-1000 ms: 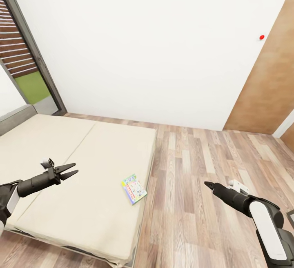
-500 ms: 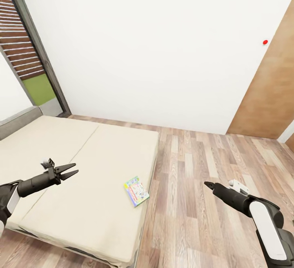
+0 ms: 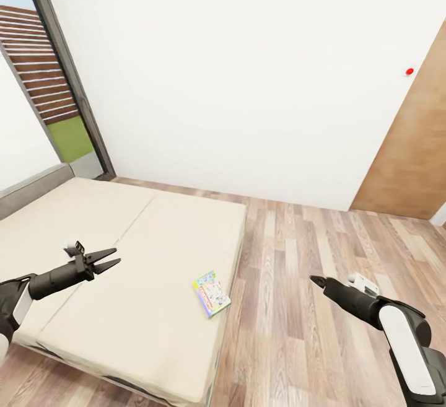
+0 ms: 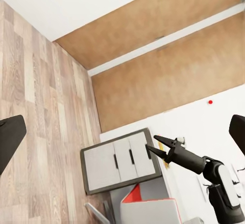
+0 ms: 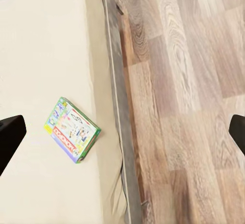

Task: Put all the toys in the child's room - the three board games (two on the bed and one on the table), the two jigsaw puzzles on the table, and the tennis ball on the table - inside the toy box on the table in the child's room.

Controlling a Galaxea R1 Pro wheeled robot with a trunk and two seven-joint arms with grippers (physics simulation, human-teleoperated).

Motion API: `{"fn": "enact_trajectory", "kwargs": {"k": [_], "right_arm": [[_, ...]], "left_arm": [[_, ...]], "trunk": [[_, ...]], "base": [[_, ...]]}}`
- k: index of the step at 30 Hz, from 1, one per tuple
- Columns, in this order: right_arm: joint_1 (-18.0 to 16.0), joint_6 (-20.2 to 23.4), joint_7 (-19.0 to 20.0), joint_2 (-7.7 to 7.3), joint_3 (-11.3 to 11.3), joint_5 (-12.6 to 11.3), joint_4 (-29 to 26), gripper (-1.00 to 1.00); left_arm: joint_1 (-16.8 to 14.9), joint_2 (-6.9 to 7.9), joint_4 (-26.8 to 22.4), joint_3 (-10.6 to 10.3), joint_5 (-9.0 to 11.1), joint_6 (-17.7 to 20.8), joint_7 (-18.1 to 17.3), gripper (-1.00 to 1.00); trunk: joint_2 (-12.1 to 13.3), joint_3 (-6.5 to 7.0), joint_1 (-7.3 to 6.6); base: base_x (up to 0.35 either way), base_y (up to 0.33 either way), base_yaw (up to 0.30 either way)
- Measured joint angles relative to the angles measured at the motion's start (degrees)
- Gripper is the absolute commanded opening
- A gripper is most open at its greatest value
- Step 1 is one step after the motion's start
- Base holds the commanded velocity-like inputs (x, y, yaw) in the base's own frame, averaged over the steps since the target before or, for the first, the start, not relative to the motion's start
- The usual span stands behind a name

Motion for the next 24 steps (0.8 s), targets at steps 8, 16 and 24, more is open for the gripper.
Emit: {"fn": "enact_trajectory", "kwargs": {"k": [8,16,24], "right_arm": [[0.0,0.0,0.0,-0.28,0.0,0.0,0.1,1.0],[0.0,0.0,0.0,-0.36,0.0,-0.1,0.1,1.0],[0.0,0.1,0.0,-0.36,-0.1,-0.1,0.2,1.0]], "left_arm": [[0.0,-0.01,0.0,0.0,0.0,0.0,0.0,1.0],[0.0,-0.02,0.0,0.0,0.0,0.0,0.0,1.0],[0.0,-0.21,0.0,0.0,0.0,0.0,0.1,1.0]], "trunk": [[0.0,0.72,0.0],[0.0,1.33,0.0],[0.0,1.42,0.0]], "base": [[0.0,-0.046,0.134],[0.0,-0.002,0.146],[0.0,0.0,0.018]]}}
